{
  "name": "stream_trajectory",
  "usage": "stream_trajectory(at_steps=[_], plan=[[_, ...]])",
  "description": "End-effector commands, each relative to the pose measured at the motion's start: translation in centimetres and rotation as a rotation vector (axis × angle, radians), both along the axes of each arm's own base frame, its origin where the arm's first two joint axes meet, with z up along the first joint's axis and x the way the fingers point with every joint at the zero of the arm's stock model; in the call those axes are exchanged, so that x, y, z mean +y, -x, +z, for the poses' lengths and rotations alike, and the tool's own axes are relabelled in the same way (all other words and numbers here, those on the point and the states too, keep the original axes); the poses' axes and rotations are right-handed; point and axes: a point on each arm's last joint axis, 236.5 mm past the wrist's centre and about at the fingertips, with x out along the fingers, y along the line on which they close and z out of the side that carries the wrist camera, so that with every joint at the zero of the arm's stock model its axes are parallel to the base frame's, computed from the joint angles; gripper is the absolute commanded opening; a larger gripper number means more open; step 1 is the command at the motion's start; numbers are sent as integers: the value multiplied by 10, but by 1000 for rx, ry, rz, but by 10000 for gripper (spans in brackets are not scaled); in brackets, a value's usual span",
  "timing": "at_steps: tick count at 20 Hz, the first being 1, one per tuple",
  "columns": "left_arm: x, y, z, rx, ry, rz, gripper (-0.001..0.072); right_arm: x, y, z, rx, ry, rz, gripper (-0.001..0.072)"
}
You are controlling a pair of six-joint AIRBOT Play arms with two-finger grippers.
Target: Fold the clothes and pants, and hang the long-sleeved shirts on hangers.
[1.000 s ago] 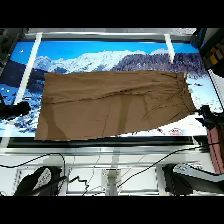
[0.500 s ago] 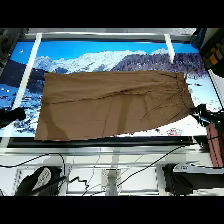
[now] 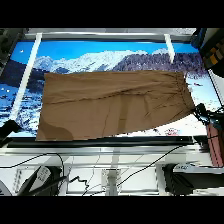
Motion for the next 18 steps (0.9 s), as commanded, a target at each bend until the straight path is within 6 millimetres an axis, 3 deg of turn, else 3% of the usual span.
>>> stream_trajectory(at_steps=[1,5,9,13,15,17,18], plan=[[-26,10,-27,9,119,46,667,-1,-3,2,-9,6,1,37],[-43,-3,-51,-71,175,107,662,3,-2,2,-9,-8,3,36],[-42,0,-71,-80,155,145,663,2,-5,3,-17,-28,-27,37],[-44,2,-84,-90,146,170,642,2,-5,4,-21,-32,-31,36],[-50,-9,-83,-149,160,137,637,3,-5,4,-21,-34,-30,37],[-54,-20,-82,-204,174,130,486,6,-5,4,-20,-45,-21,37],[-53,-21,-83,-214,168,146,485,9,-5,5,-18,-55,-13,36]])
